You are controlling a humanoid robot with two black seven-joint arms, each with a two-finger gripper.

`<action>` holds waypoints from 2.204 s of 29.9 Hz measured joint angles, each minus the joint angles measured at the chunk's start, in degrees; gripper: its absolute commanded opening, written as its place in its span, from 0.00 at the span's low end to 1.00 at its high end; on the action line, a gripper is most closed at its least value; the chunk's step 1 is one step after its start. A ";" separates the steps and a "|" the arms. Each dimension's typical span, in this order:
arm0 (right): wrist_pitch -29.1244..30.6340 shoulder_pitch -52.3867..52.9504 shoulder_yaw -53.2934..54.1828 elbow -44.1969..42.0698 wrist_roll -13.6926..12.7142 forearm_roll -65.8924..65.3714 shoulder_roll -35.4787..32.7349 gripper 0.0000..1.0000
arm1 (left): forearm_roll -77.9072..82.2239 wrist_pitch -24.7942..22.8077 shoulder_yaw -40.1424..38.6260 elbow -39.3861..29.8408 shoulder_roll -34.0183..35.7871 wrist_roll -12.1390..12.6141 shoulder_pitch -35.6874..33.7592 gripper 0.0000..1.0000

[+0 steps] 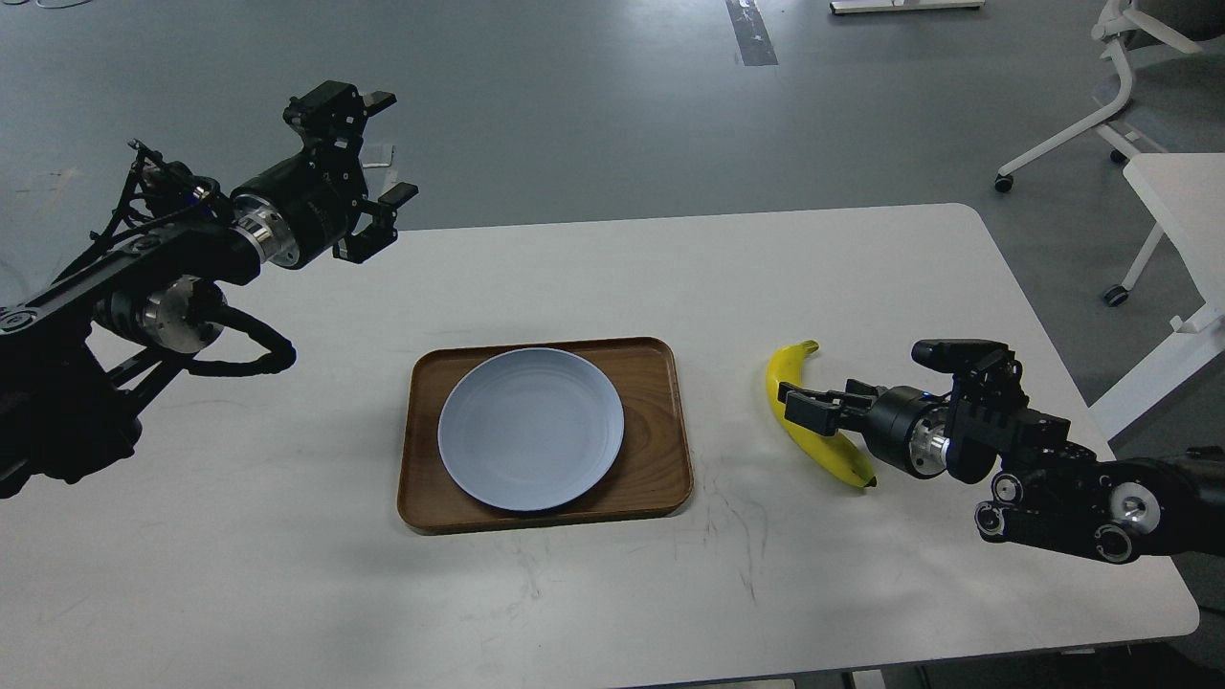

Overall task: Place banana on plate with both arms
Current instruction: 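Grasp the yellow banana with the right gripper and lift it, then carry the banana over the blue plate with the right gripper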

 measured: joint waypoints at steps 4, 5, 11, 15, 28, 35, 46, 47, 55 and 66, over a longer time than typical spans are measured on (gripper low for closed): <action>-0.05 -0.04 -0.01 0.04 0.00 -1.76 0.17 1.00 | -0.01 0.00 -0.09 0.00 0.12 -0.49 -0.01 0.98; -0.05 -0.03 -0.05 0.04 0.00 -1.84 0.25 1.00 | -0.01 0.00 -0.08 0.00 0.18 -0.50 -0.02 0.98; 0.08 -0.04 -1.37 -0.01 0.00 -2.30 0.76 0.58 | -0.02 0.01 -0.08 0.00 0.26 -0.58 -0.07 0.98; 0.52 0.20 -2.05 0.14 0.00 -2.24 0.88 0.00 | -0.02 0.01 -0.03 -0.06 0.25 -0.60 -0.07 0.98; 2.79 0.49 2.67 3.09 -0.47 -0.86 -0.45 0.00 | -0.01 0.01 0.05 -0.20 0.42 -0.63 -0.15 0.98; 2.79 5.45 5.65 5.03 0.13 -0.99 -0.89 0.00 | -0.01 0.04 0.05 -0.28 0.42 -0.55 -0.08 0.98; 2.99 13.78 2.42 7.80 2.90 -1.16 8.66 0.00 | 0.00 0.93 0.05 -0.35 0.26 -0.54 -0.11 0.98; 2.99 14.14 1.54 7.69 3.11 -1.21 10.08 0.00 | 0.00 0.95 0.05 -0.35 0.26 -0.54 -0.13 0.98; 3.00 13.03 -1.39 1.51 3.48 -1.35 21.80 0.00 | -0.02 0.98 0.05 -0.36 1.08 -0.54 -0.17 0.98; 3.00 12.30 -2.23 -4.37 3.60 -0.95 28.75 0.00 | -0.11 0.89 -0.18 -0.39 2.34 -0.54 -0.17 0.98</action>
